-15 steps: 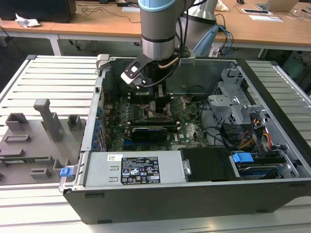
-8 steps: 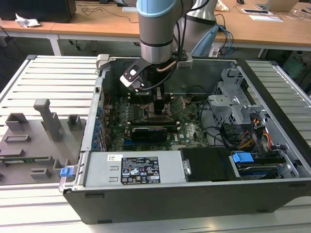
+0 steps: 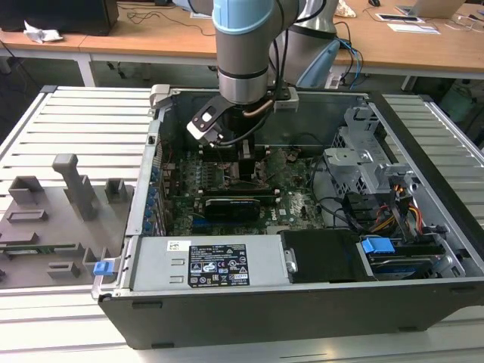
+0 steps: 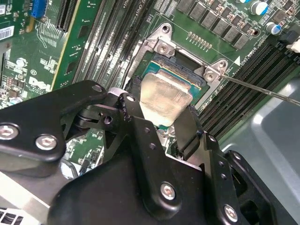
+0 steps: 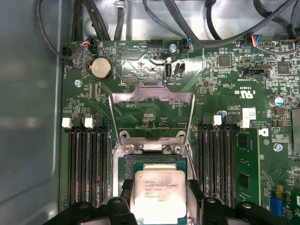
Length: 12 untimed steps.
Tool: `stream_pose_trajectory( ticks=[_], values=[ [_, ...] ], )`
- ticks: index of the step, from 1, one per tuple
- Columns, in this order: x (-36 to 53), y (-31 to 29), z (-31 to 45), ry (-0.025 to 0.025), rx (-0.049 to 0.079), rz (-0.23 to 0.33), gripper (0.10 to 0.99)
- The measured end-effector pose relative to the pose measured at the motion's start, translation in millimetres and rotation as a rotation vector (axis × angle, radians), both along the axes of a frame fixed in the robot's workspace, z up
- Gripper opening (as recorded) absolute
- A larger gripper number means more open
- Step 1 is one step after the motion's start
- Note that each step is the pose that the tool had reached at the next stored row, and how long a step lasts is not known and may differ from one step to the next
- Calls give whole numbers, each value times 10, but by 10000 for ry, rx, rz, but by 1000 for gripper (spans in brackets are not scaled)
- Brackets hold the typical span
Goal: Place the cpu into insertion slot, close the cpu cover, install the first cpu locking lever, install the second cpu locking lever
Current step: 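Place the cpu into insertion slot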
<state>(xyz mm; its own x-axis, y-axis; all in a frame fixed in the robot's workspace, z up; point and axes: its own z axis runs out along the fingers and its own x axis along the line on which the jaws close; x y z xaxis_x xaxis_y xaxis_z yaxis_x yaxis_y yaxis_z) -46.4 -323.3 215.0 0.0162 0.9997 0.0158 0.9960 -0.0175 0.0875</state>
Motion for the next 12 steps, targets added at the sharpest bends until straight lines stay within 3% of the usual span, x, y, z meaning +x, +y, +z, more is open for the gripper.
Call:
stream_pose_trajectory(
  ticks=[12],
  values=[
    [0, 32, -84, -1, 1, -76, 529]
  ],
)
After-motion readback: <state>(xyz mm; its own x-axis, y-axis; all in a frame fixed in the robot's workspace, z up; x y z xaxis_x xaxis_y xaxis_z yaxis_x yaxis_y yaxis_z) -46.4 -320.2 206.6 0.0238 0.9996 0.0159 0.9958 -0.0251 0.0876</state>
